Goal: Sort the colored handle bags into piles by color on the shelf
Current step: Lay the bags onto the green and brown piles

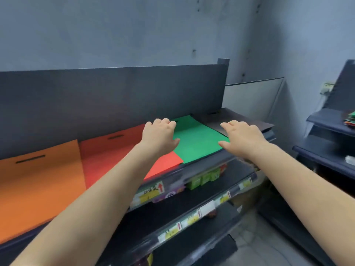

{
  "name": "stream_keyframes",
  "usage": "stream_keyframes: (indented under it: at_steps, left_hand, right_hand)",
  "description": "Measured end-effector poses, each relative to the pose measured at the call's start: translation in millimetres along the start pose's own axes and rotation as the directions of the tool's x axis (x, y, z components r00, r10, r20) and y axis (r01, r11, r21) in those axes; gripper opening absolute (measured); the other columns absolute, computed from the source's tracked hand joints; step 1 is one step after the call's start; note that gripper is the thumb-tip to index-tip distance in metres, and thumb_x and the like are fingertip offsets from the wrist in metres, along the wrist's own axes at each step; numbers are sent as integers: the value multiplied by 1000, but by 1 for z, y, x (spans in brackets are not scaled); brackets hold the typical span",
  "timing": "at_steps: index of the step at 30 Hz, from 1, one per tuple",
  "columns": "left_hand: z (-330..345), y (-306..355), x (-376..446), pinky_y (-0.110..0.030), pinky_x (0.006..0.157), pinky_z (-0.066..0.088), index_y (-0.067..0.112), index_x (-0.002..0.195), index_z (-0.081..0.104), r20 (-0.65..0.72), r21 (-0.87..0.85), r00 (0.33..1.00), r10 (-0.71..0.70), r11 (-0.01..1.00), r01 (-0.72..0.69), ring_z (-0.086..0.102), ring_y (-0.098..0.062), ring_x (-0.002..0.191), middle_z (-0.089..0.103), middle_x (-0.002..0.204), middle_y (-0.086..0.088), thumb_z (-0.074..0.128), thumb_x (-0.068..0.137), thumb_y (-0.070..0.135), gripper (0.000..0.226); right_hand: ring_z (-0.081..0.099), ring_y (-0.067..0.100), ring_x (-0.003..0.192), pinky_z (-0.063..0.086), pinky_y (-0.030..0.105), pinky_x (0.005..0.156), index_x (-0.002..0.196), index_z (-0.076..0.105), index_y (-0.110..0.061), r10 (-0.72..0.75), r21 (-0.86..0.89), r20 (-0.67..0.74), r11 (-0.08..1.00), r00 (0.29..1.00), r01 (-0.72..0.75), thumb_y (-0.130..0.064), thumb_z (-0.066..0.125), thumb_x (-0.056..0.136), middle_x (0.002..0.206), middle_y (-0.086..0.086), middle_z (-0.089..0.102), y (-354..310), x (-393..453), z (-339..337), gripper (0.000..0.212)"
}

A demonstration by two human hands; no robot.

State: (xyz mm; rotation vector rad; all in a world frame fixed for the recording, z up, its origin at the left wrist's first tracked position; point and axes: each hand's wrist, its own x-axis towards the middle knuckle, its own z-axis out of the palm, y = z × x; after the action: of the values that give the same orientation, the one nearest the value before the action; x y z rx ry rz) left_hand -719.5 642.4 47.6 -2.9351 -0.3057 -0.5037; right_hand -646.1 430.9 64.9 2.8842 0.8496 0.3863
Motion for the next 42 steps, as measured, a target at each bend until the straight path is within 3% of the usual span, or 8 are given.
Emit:
stream_keyframes:
  at_steps: [11,22,29,42]
  left_hand:
    - [17,150,158,-37,94,36,17,132,45,-53,-67,942,332,940,-335,44,-26,123,48,133,-3,48,92,47,50]
    - [31,314,273,-39,96,37,19,131,45,-126,-124,811,572,802,-585,45,-27,123,49,134,-4,47,91,51,52]
    - [35,433,303,-38,101,34,18,138,38,-184,-155,752,633,737,-658,39,-26,129,44,140,-3,46,93,46,53]
    - [58,619,356,-38,99,36,19,135,41,-203,-186,719,665,695,-695,43,-24,126,47,138,-1,44,93,49,51]
  right_hand:
    - [43,28,127,38,43,97,140,35,-19,285,-57,33,958,958,-283,-51,42,94,140,6,44,161,24,26,56]
    - [37,29,132,36,45,101,143,33,-18,605,-112,47,794,795,-598,-53,44,93,144,6,38,315,16,57,62]
    - [38,27,131,36,46,102,141,35,-19,666,-100,0,742,746,-663,-50,46,93,143,4,41,421,-3,77,59]
    - [39,25,129,34,45,103,141,35,-19,684,-111,27,727,729,-677,-52,44,93,141,3,43,595,-19,118,58]
